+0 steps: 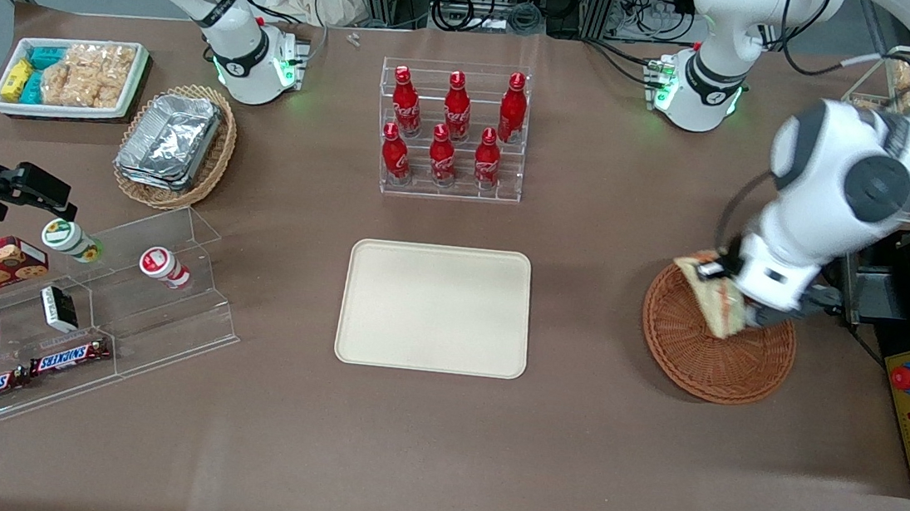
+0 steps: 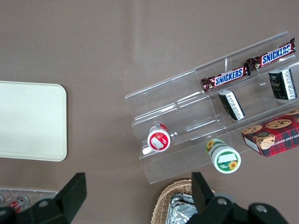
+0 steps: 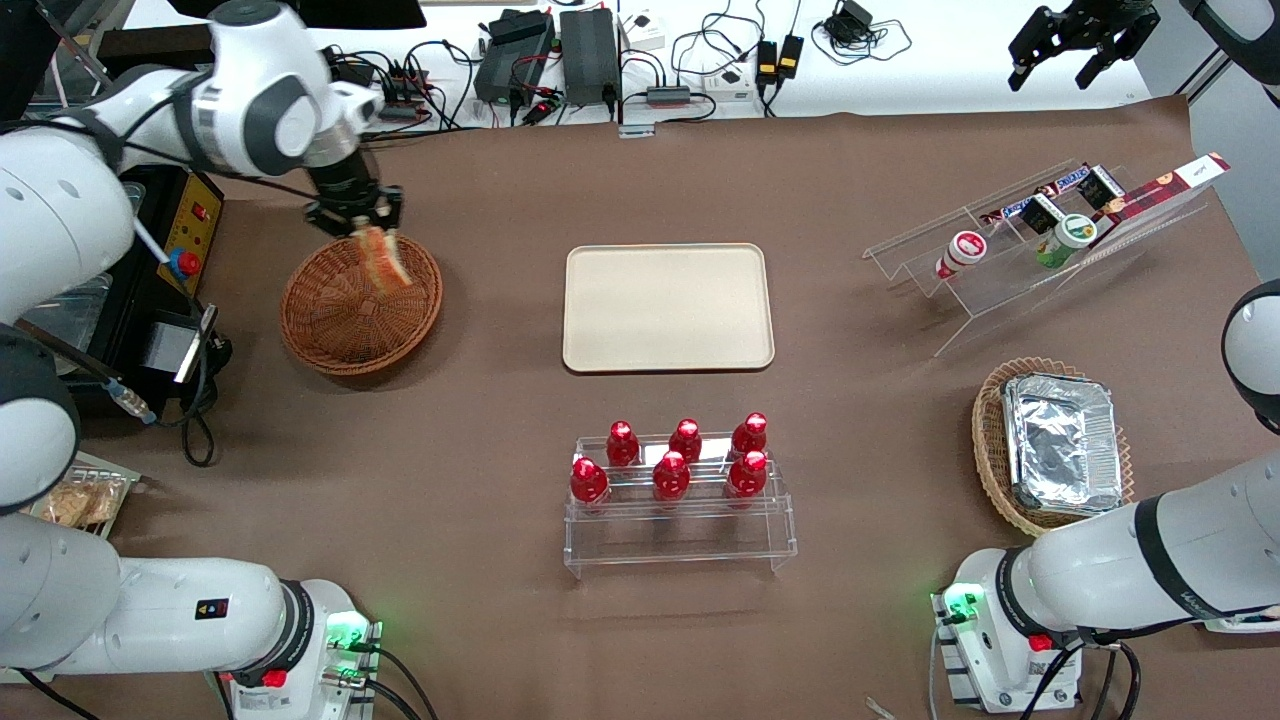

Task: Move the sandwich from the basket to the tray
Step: 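Carry the sandwich with the left gripper over the cream tray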

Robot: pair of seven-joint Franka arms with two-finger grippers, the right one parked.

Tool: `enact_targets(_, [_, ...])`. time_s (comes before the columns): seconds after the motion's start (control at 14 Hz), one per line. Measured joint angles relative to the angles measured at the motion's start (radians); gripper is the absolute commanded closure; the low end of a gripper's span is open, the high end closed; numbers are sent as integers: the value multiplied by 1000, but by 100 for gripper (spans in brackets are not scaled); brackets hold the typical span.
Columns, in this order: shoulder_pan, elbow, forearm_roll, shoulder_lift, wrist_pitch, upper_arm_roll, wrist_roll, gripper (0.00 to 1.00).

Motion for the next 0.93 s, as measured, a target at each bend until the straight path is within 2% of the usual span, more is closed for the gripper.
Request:
enact_targets(0.21, [-34,35,-1,69,50,-177,-40,100])
enact_targets(0.36, [-88,65,13,156,127,-215,-85,100])
enact_targets(0.43, [-124,79,49,203,165,-216,-114,100])
enact_targets(0.64, [-203,153,238,360,209,-216,-280,100])
enact_targets(0.86, [-234,282,324,530,213,-215,-343,100])
enact_targets(0.93, [-243,313,350,577,222,-215,-349,76])
